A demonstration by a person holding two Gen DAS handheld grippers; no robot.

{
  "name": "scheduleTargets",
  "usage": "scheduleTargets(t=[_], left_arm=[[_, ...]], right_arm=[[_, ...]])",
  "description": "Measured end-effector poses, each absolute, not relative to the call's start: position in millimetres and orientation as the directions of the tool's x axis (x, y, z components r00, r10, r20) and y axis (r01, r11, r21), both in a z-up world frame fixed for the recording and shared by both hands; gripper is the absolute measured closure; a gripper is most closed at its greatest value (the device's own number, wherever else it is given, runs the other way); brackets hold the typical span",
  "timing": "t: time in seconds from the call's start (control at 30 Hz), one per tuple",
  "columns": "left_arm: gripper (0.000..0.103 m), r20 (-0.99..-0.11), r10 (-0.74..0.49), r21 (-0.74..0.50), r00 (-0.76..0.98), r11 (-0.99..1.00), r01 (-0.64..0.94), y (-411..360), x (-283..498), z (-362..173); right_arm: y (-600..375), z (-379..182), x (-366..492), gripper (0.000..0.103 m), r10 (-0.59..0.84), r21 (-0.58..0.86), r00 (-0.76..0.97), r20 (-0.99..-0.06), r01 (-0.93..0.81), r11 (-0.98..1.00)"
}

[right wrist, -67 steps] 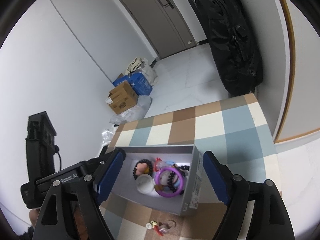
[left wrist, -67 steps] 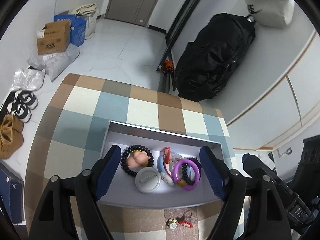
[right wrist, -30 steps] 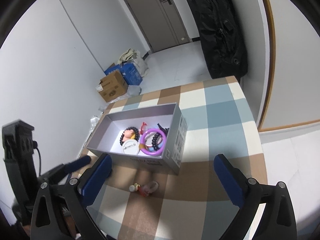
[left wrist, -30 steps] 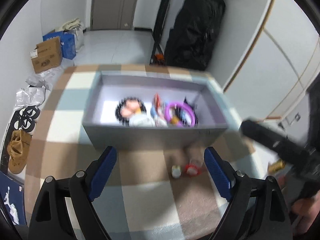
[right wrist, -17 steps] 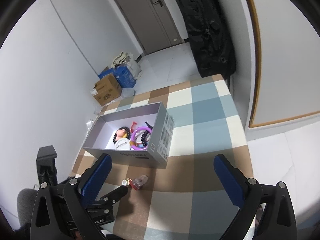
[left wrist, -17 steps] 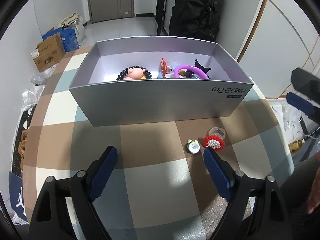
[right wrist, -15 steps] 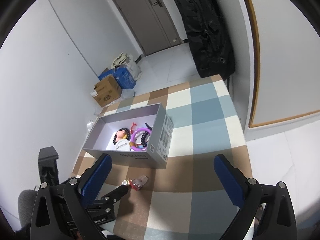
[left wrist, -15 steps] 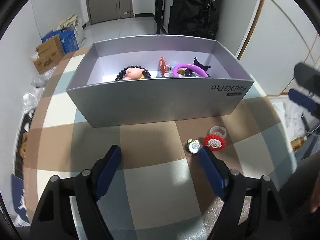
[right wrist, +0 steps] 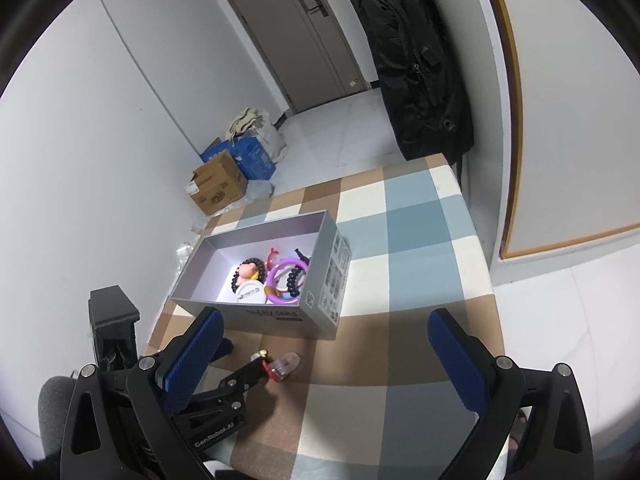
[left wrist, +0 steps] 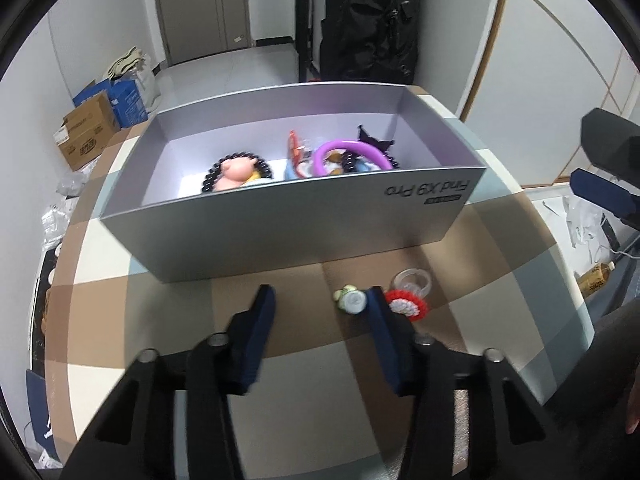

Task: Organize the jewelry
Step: 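Close the left gripper on the small white charm beside the box, then grasp the red-and-white ring with the right gripper while the left gripper holds the charm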

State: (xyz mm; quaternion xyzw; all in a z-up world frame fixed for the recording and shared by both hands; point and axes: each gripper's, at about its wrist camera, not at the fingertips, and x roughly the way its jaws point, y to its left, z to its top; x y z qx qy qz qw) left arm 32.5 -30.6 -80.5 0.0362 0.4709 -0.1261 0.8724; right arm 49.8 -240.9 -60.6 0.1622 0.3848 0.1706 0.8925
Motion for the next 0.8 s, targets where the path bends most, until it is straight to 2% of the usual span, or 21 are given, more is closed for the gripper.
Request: scheduleTargets(t=[0.03, 0.1, 0.17, 0.4, 0.8], left_arm=[[0.072, -0.83, -0.192, -0.058, 0.523, 0.963, 0.263, -31.8, 32.6, -80.2], [0.087, -0.83, -0.208, -0.068, 0.518, 0.958, 0.277, -33.4, 32.4, -79.2], [0.092, -0.834, -0.225, -0.088, 0.503, 0.955, 0.282, -32.6, 33.4, -78.3], [0.094, -0.837, -0.282, -0.181, 0.468, 0.951, 0.249, -23.0, 39.8, -77.0], [0.095, -0.813, -0.324, -0.255, 0.484, 0.945, 0.204, -7.0, 42.2, -58.5]], right_arm=[[-241.5, -60.4, 49.9, 0.0, 0.429, 0.421, 0.646, -0.632, -0.179, 0.889], [-242.2, -60.3, 49.9, 0.0, 0.429, 0.423, 0.646, -0.632, -0.177, 0.889], [-241.8, -60.4, 49.9, 0.0, 0.43, 0.424, 0.644, -0.633, -0.176, 0.888], [-237.6, -62.1, 50.2, 0.0, 0.432, 0.417, 0.63, -0.645, -0.184, 0.89], [-227.3, -75.9, 51.5, 0.0, 0.425, 0.389, 0.589, -0.688, -0.195, 0.9]])
